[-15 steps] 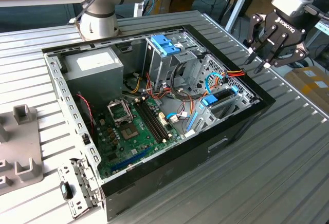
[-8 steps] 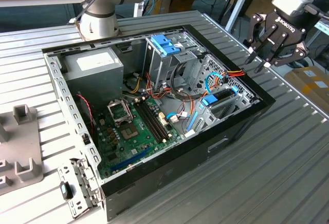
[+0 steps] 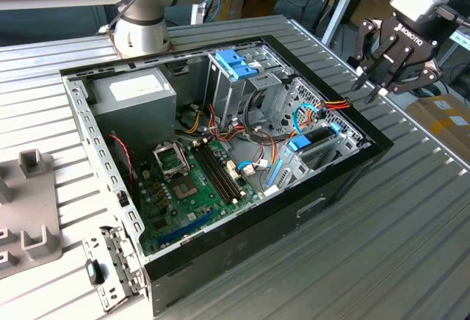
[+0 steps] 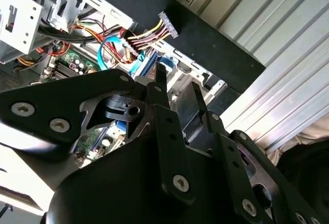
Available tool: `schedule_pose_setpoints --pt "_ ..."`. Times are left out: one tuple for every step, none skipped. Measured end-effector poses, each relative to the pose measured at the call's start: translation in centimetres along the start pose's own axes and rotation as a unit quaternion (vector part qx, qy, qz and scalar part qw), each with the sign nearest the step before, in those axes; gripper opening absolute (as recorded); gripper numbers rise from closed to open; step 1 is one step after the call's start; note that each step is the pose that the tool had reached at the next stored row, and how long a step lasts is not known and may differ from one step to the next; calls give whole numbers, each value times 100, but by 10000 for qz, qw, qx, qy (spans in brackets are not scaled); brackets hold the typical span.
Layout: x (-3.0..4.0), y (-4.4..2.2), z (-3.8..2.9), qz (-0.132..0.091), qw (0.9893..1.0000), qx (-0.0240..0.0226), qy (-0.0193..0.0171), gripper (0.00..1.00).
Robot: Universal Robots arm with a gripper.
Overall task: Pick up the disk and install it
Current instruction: 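Insert the first disk wire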
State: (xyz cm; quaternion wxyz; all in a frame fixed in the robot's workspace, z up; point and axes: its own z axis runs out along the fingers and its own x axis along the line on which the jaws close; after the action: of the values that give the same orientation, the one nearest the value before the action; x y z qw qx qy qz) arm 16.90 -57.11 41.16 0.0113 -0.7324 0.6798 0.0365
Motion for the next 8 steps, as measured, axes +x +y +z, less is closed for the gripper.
schedule_pose_setpoints --pt "0 -6 0 0 10000 0 0 36" --pt "-1 -14 0 -1 10000 0 0 36" --pt "-1 -23 -1 -1 10000 0 0 36" --pt "-1 -30 -1 -1 10000 0 0 36" --pt "-1 -35 0 -1 10000 0 0 36" --pt "-1 -43 0 -1 10000 0 0 36" --pt "-1 -49 -1 -1 10000 0 0 36" --pt "-1 -55 -1 -1 10000 0 0 36"
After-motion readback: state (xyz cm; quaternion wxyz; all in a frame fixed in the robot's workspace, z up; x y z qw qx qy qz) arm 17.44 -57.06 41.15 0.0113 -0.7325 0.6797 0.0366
